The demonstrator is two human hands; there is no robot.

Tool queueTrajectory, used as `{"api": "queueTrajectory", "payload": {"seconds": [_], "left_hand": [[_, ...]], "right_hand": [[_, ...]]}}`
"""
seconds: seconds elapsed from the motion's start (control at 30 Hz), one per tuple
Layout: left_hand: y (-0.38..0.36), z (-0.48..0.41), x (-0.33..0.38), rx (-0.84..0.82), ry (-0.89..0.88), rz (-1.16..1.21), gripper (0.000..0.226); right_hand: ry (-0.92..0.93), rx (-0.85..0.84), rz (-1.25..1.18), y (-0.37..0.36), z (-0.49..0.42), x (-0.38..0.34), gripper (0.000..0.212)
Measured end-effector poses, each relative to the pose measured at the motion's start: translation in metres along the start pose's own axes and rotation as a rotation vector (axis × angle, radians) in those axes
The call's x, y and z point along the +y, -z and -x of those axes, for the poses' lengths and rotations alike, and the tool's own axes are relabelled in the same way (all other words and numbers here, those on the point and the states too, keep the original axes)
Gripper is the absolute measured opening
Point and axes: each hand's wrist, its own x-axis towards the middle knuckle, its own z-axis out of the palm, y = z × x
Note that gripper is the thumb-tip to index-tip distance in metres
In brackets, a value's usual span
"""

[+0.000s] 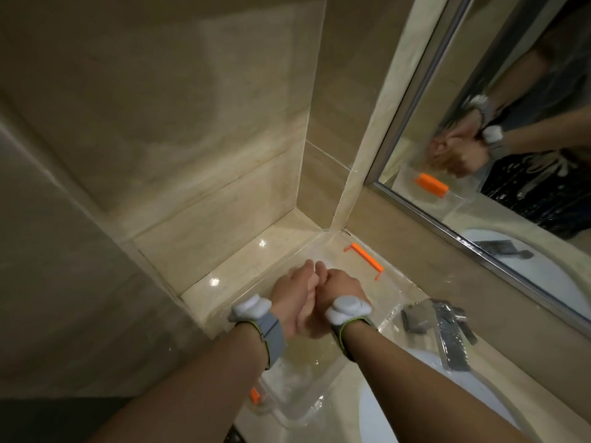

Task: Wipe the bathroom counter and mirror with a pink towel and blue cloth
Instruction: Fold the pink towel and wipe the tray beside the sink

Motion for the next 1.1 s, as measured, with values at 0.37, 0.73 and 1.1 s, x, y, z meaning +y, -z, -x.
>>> {"api": "queueTrajectory", "payload": {"seconds": [0.37, 0.73, 1.1], "left_hand": [[0.005, 0.005, 0.009, 0.045, -0.025, 0.041, 0.026], [-0.015, 0.011, -0.021, 0.099, -0.189, 0.082, 0.021], [-0.024, 0.017, -0.012, 0.072, -0.207, 0.147, 0.047]], "right_hand": [[-0.224, -0.352, -0.848, 0.006, 0.029, 0.015, 0.055], [-0.466, -0.113, -1.259, 0.009, 0.034, -0.013, 0.065], [-0.326, -0.100, -1.069, 0.010, 0.031, -0.003, 0.082]]}}
